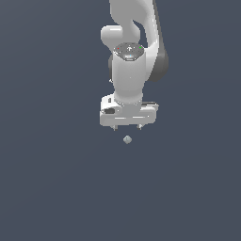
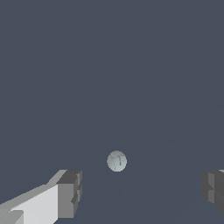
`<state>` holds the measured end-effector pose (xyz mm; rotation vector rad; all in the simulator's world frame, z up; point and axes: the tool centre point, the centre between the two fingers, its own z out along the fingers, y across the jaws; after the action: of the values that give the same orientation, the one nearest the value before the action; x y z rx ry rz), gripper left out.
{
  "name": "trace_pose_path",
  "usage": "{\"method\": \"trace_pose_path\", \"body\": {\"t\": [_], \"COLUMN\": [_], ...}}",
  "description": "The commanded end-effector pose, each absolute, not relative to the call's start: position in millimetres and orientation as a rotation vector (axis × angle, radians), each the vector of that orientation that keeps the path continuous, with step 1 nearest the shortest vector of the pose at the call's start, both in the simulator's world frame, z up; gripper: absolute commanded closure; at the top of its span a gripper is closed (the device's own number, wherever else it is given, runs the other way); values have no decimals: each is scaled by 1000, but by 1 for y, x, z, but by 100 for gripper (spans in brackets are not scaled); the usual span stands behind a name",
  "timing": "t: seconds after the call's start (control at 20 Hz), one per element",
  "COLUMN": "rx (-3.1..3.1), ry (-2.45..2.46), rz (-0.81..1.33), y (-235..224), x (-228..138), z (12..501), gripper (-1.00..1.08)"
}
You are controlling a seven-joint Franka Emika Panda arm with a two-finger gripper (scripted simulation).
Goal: Pick up the object and move it to a goal position.
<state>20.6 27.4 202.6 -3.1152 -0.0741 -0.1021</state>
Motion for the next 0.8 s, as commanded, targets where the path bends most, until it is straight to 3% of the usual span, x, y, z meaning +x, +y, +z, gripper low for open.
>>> {"method": "trace_pose_path", "body": {"t": [0.0, 0.35, 0.75], "rx": [-3114, -3118, -3113], "ry": [-73, -146, -390], "rz": [-102, -90, -47], "y": [28, 28, 32], "x": [21, 16, -2], "z": [203, 185, 129], "gripper": [-92, -92, -92]}}
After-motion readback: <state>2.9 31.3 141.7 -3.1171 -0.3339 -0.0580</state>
